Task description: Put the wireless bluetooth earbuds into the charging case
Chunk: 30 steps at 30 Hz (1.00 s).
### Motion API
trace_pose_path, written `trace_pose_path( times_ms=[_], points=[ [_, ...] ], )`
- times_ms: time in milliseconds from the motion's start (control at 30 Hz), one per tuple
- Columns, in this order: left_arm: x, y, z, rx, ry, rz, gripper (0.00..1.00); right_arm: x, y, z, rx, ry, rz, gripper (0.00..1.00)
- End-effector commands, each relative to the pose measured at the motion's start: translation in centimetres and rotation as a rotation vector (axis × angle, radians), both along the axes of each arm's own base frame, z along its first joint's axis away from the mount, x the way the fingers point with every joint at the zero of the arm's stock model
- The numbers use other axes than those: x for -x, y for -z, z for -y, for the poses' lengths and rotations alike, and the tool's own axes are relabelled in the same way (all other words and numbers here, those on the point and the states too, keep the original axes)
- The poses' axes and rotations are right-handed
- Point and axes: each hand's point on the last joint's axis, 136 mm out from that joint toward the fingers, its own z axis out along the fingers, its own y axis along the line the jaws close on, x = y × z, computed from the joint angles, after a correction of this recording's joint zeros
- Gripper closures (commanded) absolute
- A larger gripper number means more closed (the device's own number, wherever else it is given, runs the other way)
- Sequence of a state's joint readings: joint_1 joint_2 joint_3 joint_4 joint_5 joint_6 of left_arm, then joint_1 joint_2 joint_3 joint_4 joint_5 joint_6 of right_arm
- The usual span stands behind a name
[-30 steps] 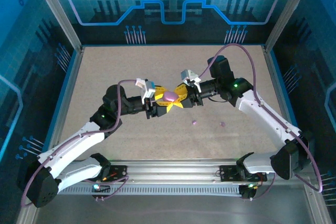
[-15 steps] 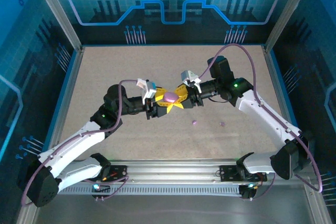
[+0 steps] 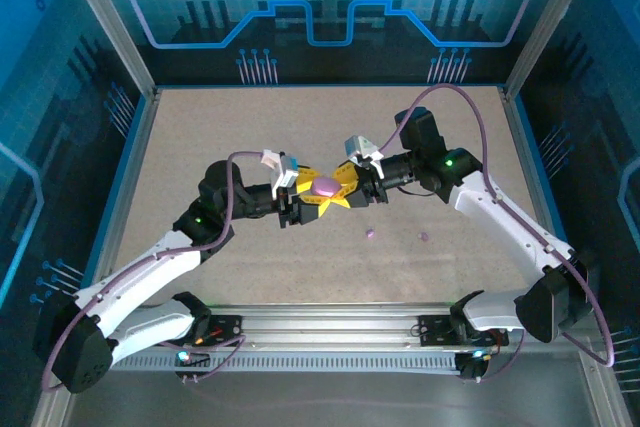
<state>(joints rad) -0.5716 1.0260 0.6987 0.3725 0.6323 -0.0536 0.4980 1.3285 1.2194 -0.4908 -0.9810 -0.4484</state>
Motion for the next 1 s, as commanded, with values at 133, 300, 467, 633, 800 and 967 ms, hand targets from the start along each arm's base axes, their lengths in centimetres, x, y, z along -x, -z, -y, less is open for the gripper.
trace_pose_path(
  times_ms=[133, 300, 467, 633, 800, 967],
  points=[
    [0.5, -1.7, 0.3, 0.031, 0.035, 0.029, 0.47, 0.6, -1.0, -0.1, -0.016, -0.026, 0.039, 0.7],
    [0.5, -1.5, 0.3, 0.024, 0.037, 0.022, 0.53, 0.7, -0.5, -0.3, 0.012, -0.022, 0.055, 0.7],
    [0.6, -1.2, 0.3, 0.014, 0.038, 0.024, 0.62, 0.5, -1.0, -0.2, 0.006, -0.012, 0.024, 0.65],
    [0.8, -0.1, 0.3, -0.013, 0.047, 0.026, 0.65, -0.1, -1.8, 0.6, -0.019, 0.008, -0.034, 0.6],
    [1.0, 0.0, 0.4, -0.012, 0.066, 0.021, 0.66, -0.2, -1.9, 0.9, -0.016, 0.019, -0.045, 0.56],
    [1.0, 0.2, 0.4, -0.017, 0.065, 0.022, 0.66, -0.5, -2.2, 1.3, -0.031, 0.029, -0.069, 0.53]
  ],
)
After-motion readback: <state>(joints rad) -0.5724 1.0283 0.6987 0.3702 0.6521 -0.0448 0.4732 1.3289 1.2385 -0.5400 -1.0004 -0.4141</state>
